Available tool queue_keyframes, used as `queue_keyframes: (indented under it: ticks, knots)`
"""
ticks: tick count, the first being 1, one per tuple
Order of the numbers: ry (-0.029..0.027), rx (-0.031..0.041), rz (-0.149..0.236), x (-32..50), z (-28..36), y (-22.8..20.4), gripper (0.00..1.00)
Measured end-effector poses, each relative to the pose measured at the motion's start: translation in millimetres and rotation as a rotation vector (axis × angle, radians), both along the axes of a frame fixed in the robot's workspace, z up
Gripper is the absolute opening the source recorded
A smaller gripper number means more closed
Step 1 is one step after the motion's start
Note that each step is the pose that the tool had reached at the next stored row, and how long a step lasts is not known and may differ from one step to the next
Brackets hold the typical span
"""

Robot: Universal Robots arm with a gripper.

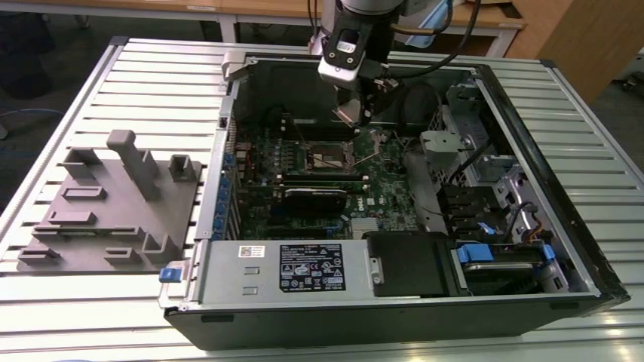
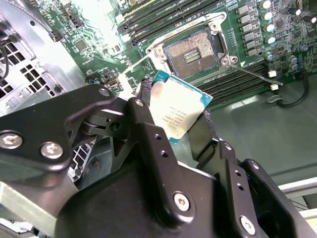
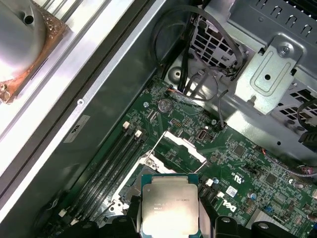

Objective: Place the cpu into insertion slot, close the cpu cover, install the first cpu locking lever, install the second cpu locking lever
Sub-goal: 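Place the cpu into insertion slot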

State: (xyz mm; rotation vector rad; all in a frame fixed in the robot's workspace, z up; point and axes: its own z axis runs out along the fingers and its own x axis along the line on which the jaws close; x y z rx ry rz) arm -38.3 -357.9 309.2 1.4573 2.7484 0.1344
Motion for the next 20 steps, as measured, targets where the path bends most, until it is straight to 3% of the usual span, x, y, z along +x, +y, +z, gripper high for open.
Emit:
queue_keyframes:
  ticks: [3, 7, 12, 18, 20]
  knots:
    - [0.0, -0.0001, -0.003, 0.0, 0.0, 0.0, 0.54]
    - [0.0, 0.0, -0.046, 0.0, -0.1, 0.0, 0.54]
    - [0.0, 0.0, -0.049, 0.0, -0.1, 0.0, 0.54]
    - [0.0, 0.0, -0.126, 0.0, -0.3, 0.0, 0.54]
    - [0.0001, 0.0, -0.13, 0.0, -0.3, 0.0, 0.54]
